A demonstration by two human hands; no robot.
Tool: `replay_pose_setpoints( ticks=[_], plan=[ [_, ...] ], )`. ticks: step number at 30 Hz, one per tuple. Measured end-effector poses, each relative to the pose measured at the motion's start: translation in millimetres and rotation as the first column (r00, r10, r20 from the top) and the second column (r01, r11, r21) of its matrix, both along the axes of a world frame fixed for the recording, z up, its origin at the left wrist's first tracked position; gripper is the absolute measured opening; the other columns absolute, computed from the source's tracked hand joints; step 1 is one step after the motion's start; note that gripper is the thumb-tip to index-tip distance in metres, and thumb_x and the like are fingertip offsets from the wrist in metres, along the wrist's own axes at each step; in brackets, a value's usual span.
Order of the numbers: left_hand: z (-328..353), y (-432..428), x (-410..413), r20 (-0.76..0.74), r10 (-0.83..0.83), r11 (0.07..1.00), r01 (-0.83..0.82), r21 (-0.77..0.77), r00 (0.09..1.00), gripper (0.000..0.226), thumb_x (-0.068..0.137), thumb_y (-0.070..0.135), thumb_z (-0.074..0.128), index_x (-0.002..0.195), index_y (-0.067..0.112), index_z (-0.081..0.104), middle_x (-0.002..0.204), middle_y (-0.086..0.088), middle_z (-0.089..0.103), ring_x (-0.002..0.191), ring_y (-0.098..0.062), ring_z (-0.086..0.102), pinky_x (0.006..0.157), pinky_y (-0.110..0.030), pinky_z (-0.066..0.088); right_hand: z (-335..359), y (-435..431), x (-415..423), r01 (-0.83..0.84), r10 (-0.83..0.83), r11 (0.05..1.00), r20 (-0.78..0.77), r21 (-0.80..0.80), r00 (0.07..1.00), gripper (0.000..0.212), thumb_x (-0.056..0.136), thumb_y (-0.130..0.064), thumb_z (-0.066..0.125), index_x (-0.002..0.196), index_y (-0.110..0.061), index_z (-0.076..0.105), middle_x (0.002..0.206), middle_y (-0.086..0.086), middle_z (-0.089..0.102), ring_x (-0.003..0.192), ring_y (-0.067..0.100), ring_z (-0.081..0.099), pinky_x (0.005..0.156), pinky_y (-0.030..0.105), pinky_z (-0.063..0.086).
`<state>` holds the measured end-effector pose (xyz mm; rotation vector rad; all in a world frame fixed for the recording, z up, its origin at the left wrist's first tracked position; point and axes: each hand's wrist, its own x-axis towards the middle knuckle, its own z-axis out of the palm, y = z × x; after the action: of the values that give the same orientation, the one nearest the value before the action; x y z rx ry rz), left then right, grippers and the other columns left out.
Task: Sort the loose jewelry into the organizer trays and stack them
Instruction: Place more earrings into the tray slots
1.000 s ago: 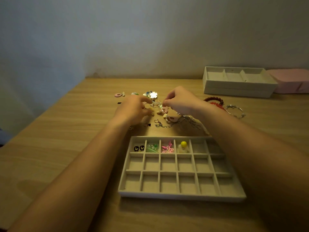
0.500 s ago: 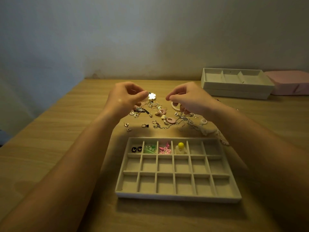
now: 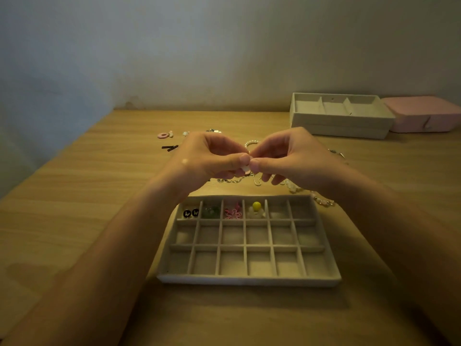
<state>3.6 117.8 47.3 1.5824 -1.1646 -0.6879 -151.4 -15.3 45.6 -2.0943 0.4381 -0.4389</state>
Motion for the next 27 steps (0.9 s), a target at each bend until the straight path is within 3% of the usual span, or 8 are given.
replay_pose_setpoints(
  ticks=[4, 7, 10, 13, 16, 18, 23, 27],
  plan=[
    [-2.7, 1.9, -1.6, 0.004, -0.071, 0.995, 0.07, 0.073, 0.997, 0.024, 0.075, 0.025, 0.081, 0.096, 0.013, 0.078, 0.087, -0.007, 0.077, 0.083, -0.023, 0.074, 0.073, -0.031, 0.061, -9.3, 1.7, -7.3, -0.034, 0.036, 0.996, -0.024, 0.088, 0.999, 0.013, 0.085, -0.026, 0.079, 0.094, -0.018, 0.076, 0.077, -0.005, 0.075, 0.071, 0.015, 0.073, 0.062, 0.028, 0.062],
    [-7.1, 2.1, -2.2, 0.021, -0.062, 0.995, 0.06, 0.085, 0.998, 0.032, 0.071, 0.027, 0.081, 0.098, 0.01, 0.077, 0.086, -0.009, 0.077, 0.081, -0.025, 0.075, 0.069, -0.03, 0.06, -13.9, 0.7, -9.5, -0.031, 0.032, 0.996, -0.01, 0.08, 0.999, 0.009, 0.087, -0.026, 0.076, 0.093, -0.02, 0.076, 0.077, -0.006, 0.074, 0.068, 0.011, 0.071, 0.058, 0.022, 0.058],
    [-12.4, 2.9, -3.6, 0.082, -0.042, 0.994, 0.033, 0.103, 0.996, 0.033, 0.069, 0.027, 0.082, 0.095, 0.009, 0.076, 0.083, -0.007, 0.077, 0.076, -0.021, 0.075, 0.065, -0.028, 0.059, -15.2, -5.0, -10.6, -0.033, 0.027, 0.995, -0.067, -0.099, 0.997, 0.003, 0.09, -0.027, 0.075, 0.088, -0.029, 0.076, 0.074, -0.013, 0.071, 0.074, 0.0, 0.065, 0.058, 0.012, 0.051],
    [-14.0, 4.8, -6.1, 0.167, -0.045, 0.994, 0.027, 0.106, 0.985, 0.019, 0.073, 0.019, 0.084, 0.089, 0.014, 0.077, 0.081, -0.001, 0.077, 0.073, -0.012, 0.073, 0.061, -0.02, 0.054, -16.2, -4.0, -11.8, -0.11, 0.058, 0.959, -0.199, -0.261, 0.978, 0.007, 0.087, -0.028, 0.078, 0.086, -0.035, 0.075, 0.078, -0.017, 0.066, 0.08, -0.007, 0.06, 0.057, 0.009, 0.046],
    [-17.8, 4.9, -7.6, 0.281, -0.001, 0.997, -0.021, 0.076, 0.96, 0.013, 0.073, 0.021, 0.085, 0.084, 0.021, 0.078, 0.081, 0.002, 0.074, 0.067, -0.001, 0.064, 0.06, -0.016, 0.05, -20.0, 0.5, -11.0, -0.156, 0.061, 0.933, -0.286, -0.325, 0.956, 0.007, 0.083, -0.033, 0.081, 0.087, -0.036, 0.076, 0.079, -0.016, 0.066, 0.076, 0.002, 0.061, 0.056, 0.015, 0.048],
    [-20.0, 5.0, -7.4, 0.286, 0.018, 0.996, -0.041, 0.076, 0.958, 0.013, 0.072, 0.024, 0.086, 0.083, 0.024, 0.079, 0.081, 0.002, 0.074, 0.067, 0.0, 0.063, 0.062, -0.018, 0.05, -21.3, 3.4, -9.9, -0.15, 0.037, 0.921, -0.303, -0.359, 0.952, 0.008, 0.082, -0.035, 0.081, 0.087, -0.037, 0.076, 0.08, -0.015, 0.066, 0.075, 0.007, 0.061, 0.059, 0.021, 0.05],
    [-20.4, 5.2, -8.4, 0.323, 0.018, 0.993, -0.053, 0.102, 0.946, 0.015, 0.075, 0.022, 0.084, 0.087, 0.019, 0.077, 0.079, 0.003, 0.075, 0.074, -0.009, 0.071, 0.07, -0.034, 0.061, -22.8, 10.0, -9.9, -0.128, -0.012, 0.899, -0.316, -0.418, 0.949, 0.01, 0.082, -0.037, 0.08, 0.09, -0.032, 0.077, 0.077, -0.017, 0.063, 0.072, 0.003, 0.059, 0.056, 0.017, 0.043],
    [-20.2, 5.8, -9.8, 0.365, -0.012, 0.994, -0.029, 0.106, 0.931, 0.015, 0.078, 0.02, 0.082, 0.09, 0.018, 0.076, 0.078, 0.006, 0.075, 0.073, -0.005, 0.071, 0.069, -0.029, 0.061, -24.8, 15.7, -9.6, -0.098, -0.061, 0.877, -0.313, -0.47, 0.948, 0.014, 0.078, -0.044, 0.081, 0.087, -0.034, 0.077, 0.072, -0.018, 0.061, 0.069, 0.004, 0.058, 0.058, 0.028, 0.052]
  ],
)
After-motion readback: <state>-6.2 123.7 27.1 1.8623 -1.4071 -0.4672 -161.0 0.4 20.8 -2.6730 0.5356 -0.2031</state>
